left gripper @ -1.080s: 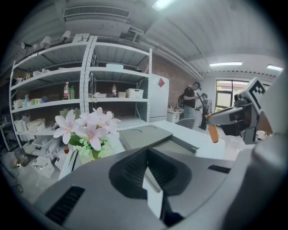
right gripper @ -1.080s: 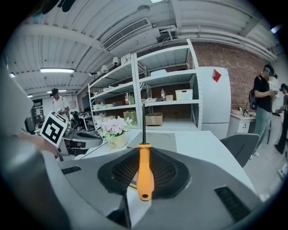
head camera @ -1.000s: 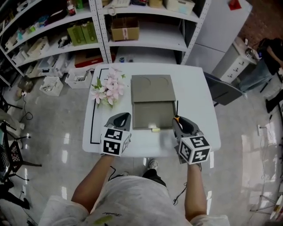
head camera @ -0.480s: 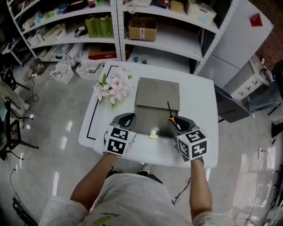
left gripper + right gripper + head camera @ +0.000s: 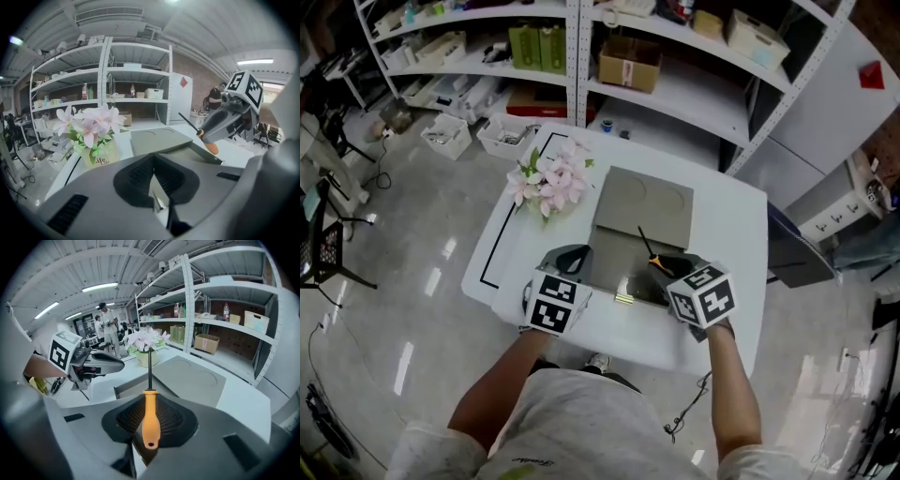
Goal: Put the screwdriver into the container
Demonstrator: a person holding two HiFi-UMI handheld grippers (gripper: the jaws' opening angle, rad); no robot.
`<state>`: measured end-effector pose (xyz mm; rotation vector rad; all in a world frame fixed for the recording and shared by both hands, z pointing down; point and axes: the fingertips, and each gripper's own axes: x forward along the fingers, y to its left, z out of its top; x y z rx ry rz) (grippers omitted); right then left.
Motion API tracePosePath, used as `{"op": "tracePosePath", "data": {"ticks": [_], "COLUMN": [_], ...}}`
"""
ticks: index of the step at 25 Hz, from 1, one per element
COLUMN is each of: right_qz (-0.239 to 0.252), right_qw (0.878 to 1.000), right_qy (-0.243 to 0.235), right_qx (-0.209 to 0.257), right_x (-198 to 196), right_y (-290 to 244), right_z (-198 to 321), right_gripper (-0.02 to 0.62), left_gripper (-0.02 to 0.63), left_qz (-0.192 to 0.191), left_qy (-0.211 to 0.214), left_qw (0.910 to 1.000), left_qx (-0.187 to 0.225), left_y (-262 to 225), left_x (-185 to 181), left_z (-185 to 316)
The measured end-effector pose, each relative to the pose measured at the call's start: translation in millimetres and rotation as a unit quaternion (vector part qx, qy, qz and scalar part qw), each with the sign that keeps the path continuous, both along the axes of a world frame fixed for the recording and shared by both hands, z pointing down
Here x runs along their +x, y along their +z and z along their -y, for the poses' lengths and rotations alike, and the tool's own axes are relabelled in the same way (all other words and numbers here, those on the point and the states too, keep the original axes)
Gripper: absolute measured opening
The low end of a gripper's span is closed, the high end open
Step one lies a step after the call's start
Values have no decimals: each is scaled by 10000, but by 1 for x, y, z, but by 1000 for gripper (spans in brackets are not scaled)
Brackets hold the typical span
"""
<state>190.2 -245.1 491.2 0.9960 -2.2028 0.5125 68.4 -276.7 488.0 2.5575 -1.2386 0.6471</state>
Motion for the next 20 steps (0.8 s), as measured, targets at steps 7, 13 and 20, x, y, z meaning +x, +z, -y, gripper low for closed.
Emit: {"op": "tracePosePath", "data": {"ticks": [7, 13, 20], "right_qz": [-277, -548, -624], "right_qw": [9968, 9902, 9838], "right_qy": [-371, -637, -695], "right_qx": [-656, -1117, -1530], "right_x": [-7, -10, -12], "right_y": [36, 61, 83], "right_z": [8, 9, 9], "right_gripper": [75, 75, 75], "left_gripper": [6, 6, 6], "left_qz": [45, 72, 60], "left_qy": [-194, -319, -474], "left_qw": [9998, 9994, 9987], "left_qx": [-75, -121, -148], "left_y": [9, 16, 20], "left_x": [-3, -5, -9], "left_z": [-1, 0, 3]}}
